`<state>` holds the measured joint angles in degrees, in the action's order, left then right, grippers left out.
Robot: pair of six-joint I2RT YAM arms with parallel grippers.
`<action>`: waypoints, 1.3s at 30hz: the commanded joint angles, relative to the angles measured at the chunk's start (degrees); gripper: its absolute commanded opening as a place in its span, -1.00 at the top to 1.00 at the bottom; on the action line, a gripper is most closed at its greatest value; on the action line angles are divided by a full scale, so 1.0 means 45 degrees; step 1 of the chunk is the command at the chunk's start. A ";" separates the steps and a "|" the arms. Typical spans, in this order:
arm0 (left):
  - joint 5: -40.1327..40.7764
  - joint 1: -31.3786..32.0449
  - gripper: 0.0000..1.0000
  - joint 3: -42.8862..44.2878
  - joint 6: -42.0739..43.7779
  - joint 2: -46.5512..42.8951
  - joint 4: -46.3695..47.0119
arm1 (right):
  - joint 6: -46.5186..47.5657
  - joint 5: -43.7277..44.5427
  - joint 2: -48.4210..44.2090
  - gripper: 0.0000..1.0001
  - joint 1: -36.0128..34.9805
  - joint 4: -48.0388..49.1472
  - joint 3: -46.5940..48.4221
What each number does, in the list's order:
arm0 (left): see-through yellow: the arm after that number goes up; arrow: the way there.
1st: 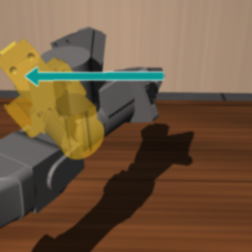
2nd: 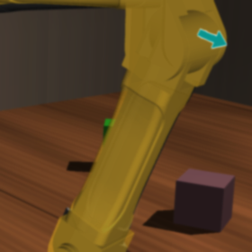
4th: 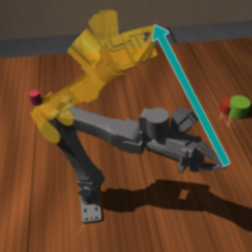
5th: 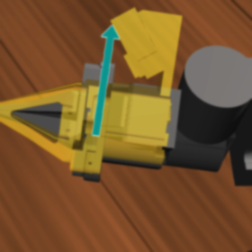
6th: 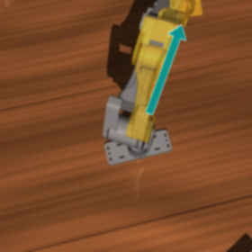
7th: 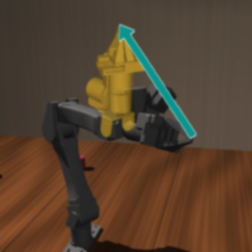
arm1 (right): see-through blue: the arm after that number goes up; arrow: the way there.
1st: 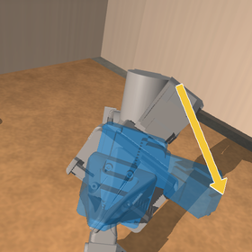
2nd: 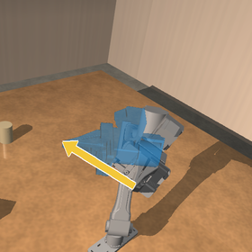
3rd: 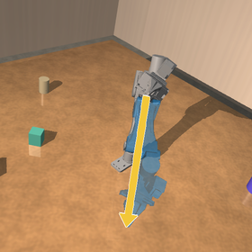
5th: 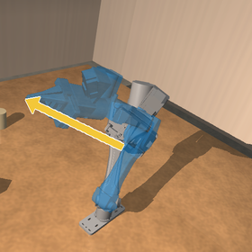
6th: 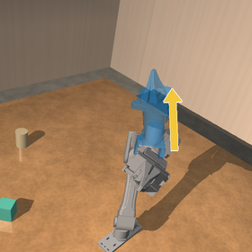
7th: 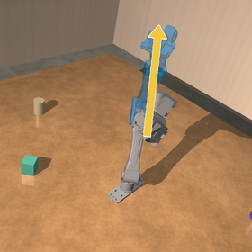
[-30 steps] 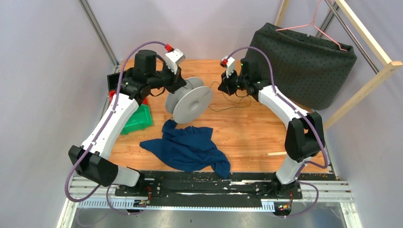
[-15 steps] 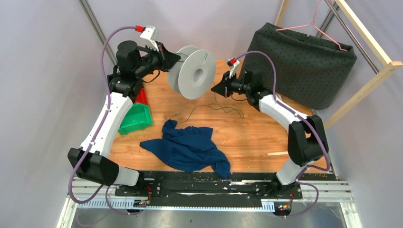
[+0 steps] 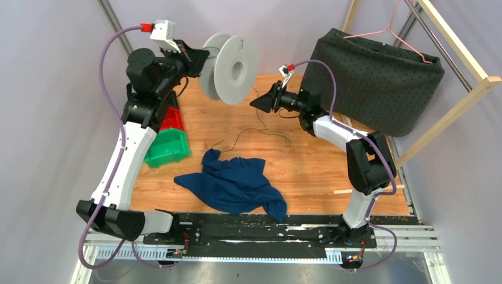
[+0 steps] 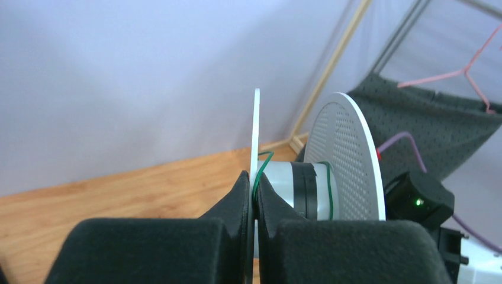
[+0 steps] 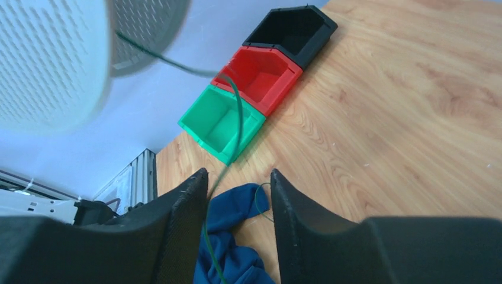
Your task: Wrap the cables
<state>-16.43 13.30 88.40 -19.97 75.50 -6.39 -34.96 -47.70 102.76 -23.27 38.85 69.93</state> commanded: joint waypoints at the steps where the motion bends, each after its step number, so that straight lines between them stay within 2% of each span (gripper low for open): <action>1: 0.1458 0.0013 1.00 0.0972 -0.0143 -0.0896 0.1301 | 0.0021 -0.0337 -0.0352 -0.01 -0.0161 0.0686 0.0451; 3: 0.1656 0.0013 1.00 0.1206 -0.0131 -0.0998 0.1303 | 0.0449 -0.0276 -0.0575 -0.16 -0.0162 0.0321 0.0343; 5: 0.1750 0.0012 1.00 0.1432 -0.0096 -0.1057 0.1304 | 0.0912 -0.0207 -0.0829 -0.48 -0.0171 0.0040 0.0123; 7: 0.1846 0.0028 1.00 0.1643 -0.0048 -0.1094 0.1305 | 0.1524 -0.0008 -0.1155 -0.60 -0.0147 -0.0215 -0.0166; 10: 0.1986 0.0052 1.00 0.1968 0.0010 -0.1100 0.1307 | 0.2875 0.0849 -0.1781 -0.98 -0.0177 -0.1100 -0.0616; 13: 0.2056 0.0043 1.00 0.2329 0.0080 -0.1061 0.1304 | 0.4179 0.1748 -0.2300 -1.00 -0.0181 -0.1926 -0.0973; 19: 0.1911 0.0090 1.00 0.2961 0.0043 -0.0963 0.1304 | 0.5834 0.3348 -0.2698 -1.00 -0.0232 -0.2527 -0.1218; 26: 0.1930 0.0145 1.00 0.3403 -0.0045 -0.0887 0.1304 | 0.7602 0.4382 -0.2353 -1.00 -0.0759 -0.1548 -0.1674; 35: 0.1970 0.0189 1.00 0.3513 -0.0053 -0.0804 0.1304 | 0.6985 0.5738 -0.0677 -0.94 -0.1275 0.0245 -0.0944; 36: 0.2046 0.0189 1.00 0.3519 -0.0055 -0.0802 0.1304 | 0.6970 0.5869 -0.0522 -0.87 -0.1319 0.0259 -0.0801; 37: 0.2143 0.0189 1.00 0.3519 -0.0038 -0.0793 0.1304 | 0.6951 0.5849 -0.0410 -0.70 -0.1332 0.0203 -0.0658; 39: 0.2494 0.0208 1.00 0.3466 -0.0050 -0.0802 0.1304 | 0.6893 0.5821 -0.0328 -0.02 -0.1332 -0.0071 -0.0493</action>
<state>-8.45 13.74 101.91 -19.77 72.18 -5.26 -3.55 -23.92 100.25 -28.38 35.83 64.58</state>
